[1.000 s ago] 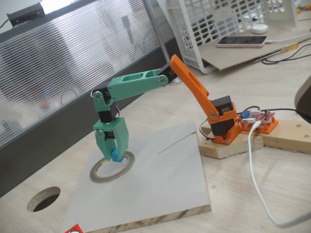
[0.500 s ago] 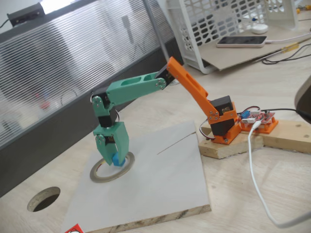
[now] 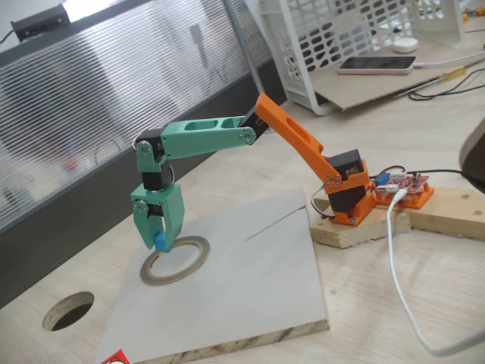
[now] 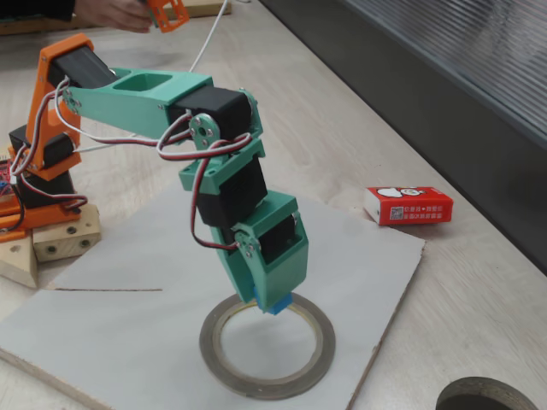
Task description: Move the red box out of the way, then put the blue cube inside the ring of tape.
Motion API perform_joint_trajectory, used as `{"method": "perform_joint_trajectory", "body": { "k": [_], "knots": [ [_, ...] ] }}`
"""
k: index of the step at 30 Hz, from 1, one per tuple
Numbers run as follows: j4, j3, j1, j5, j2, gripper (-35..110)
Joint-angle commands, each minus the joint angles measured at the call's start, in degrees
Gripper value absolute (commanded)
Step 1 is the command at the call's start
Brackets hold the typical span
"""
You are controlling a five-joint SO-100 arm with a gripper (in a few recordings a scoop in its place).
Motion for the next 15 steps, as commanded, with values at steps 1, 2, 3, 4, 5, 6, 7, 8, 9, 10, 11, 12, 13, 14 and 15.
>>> {"method": "perform_joint_trajectory", "body": {
  "k": [1, 2, 3, 4, 5, 6, 7, 8, 9, 10, 11, 12, 13, 14, 15],
  "knots": [
    [0.26, -1.23, 0.88, 1.05, 0.35, 15],
    [0.35, -1.23, 0.88, 0.79, 0.26, 15],
    [0.35, -1.23, 0.88, 0.70, 0.26, 15],
    [0.35, -1.23, 0.88, 0.70, 0.26, 15],
    [0.35, -1.23, 0.88, 0.70, 0.26, 15],
    [0.70, -1.23, 0.88, 0.70, 0.26, 15],
    [0.79, -1.23, 0.88, 0.70, 0.26, 15],
    [0.88, -1.14, 0.88, 0.70, 0.26, 15],
    [0.88, -1.14, 0.88, 0.88, 0.26, 15],
    [0.88, -1.14, 0.97, 0.88, 0.26, 15],
    [0.88, -1.14, 0.97, 0.88, 0.26, 15],
    [0.53, -1.14, 0.97, 0.88, 0.26, 15],
    [0.44, -1.14, 0.97, 0.88, 0.26, 15],
    [0.44, -1.14, 0.97, 0.88, 0.26, 15],
    [0.44, -1.14, 0.97, 0.88, 0.26, 15]
  ]
}}
